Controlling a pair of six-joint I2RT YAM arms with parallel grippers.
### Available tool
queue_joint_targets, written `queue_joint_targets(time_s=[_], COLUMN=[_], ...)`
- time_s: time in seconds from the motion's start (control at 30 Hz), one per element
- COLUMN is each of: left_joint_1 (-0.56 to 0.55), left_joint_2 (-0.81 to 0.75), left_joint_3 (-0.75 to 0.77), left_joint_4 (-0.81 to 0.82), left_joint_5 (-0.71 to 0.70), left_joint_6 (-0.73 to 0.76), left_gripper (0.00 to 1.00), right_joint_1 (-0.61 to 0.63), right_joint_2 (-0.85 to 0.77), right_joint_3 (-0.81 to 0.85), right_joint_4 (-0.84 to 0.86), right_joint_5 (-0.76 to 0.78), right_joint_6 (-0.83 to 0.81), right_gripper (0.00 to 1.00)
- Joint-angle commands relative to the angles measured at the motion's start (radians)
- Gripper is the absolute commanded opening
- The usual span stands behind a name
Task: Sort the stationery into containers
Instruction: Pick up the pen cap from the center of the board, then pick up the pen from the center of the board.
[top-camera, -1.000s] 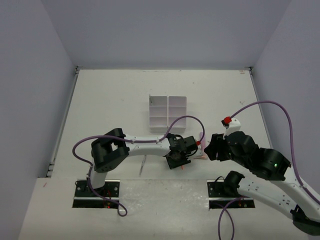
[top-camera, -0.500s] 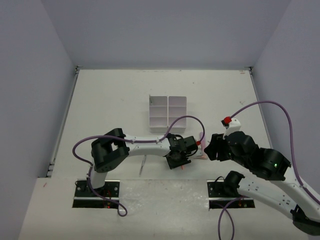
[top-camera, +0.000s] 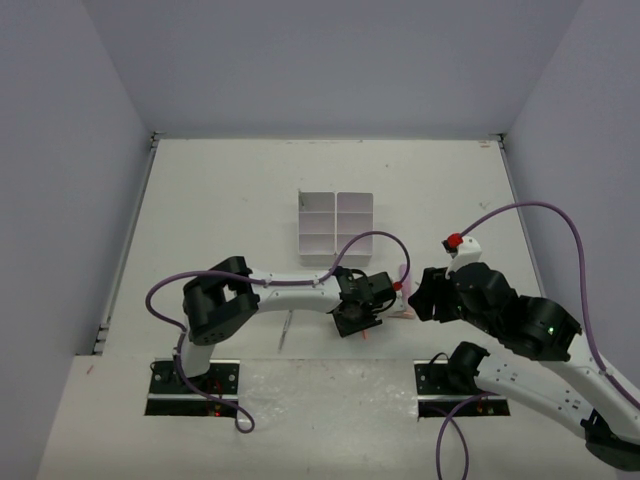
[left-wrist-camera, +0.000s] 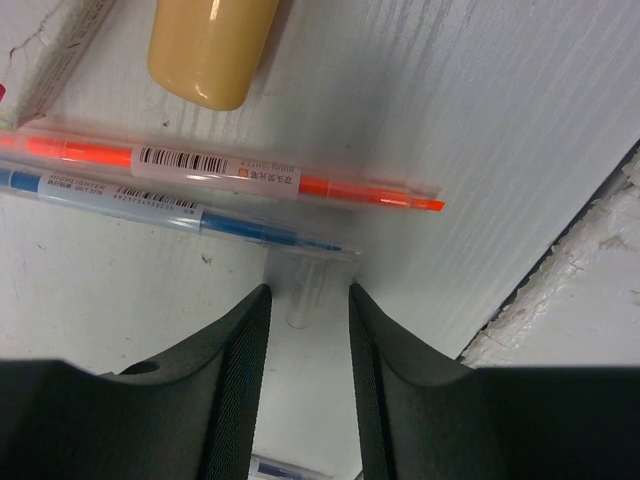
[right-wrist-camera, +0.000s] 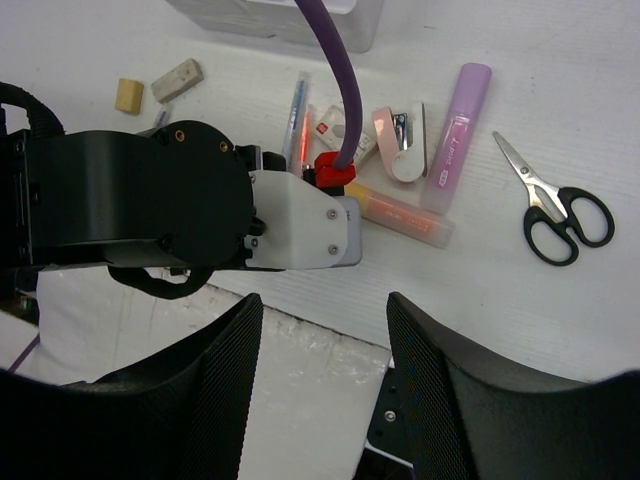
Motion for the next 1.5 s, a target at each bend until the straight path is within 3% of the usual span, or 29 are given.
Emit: queue_joint_targets(time_s=[0.0,0.3,0.47,0.63,0.8,0.93,1.03,1.17,1.3,1.4,1.47], left_joint_1=[-0.007,-0.007,-0.007,-0.003,0.123,0.187,0.221,0.330,0.384,0.384,0.384], left_joint_2=[0.046,0.045,0.004,-0.123,-0.387,-0.508,-0.588,-0.731,-0.909,-0.954,-0.996], left_joint_3=[-0.007,-0.044,-0.089,-0.147,-0.205,-0.207,-0.187,-0.163,-0.244,-0.242,-0.265], left_joint_4=[0.007,0.000,-0.014,-0.010,0.015,0.010,-0.002,-0.032,0.108,0.075,0.063], left_joint_5=[0.003,0.008,-0.045,-0.265,-0.402,-0.405,-0.484,-0.669,-0.601,-0.598,-0.591], left_joint_6=[0.019,0.007,-0.030,-0.118,-0.193,-0.211,-0.263,-0.406,-0.362,-0.370,-0.377], left_gripper=[0.30,0.00,0.00,0.00,0.00,0.00,0.00,0.00,0.00,0.00,0.00], right_joint_1=[0.004,0.004,0.003,0.004,0.002,0.004,0.004,0.002,0.002,0.004,0.003], right_joint_2=[0.002,-0.005,-0.017,-0.044,-0.045,-0.028,0.000,0.093,0.308,0.420,0.514], right_joint_3=[-0.012,-0.015,-0.017,-0.016,0.004,0.018,0.023,-0.015,0.026,0.086,0.123], right_joint_4=[0.027,0.027,0.034,0.035,0.029,0.048,0.078,0.179,0.203,0.186,0.211], right_joint_5=[-0.016,-0.015,-0.028,-0.024,-0.001,-0.019,-0.041,-0.122,-0.134,-0.097,-0.108], right_joint_6=[-0.003,-0.002,-0.010,-0.009,-0.005,-0.006,-0.009,-0.020,-0.068,-0.077,-0.073], right_gripper=[0.56,0.56,0.56,0.57,0.57,0.57,0.58,0.86,0.85,0.84,0.76])
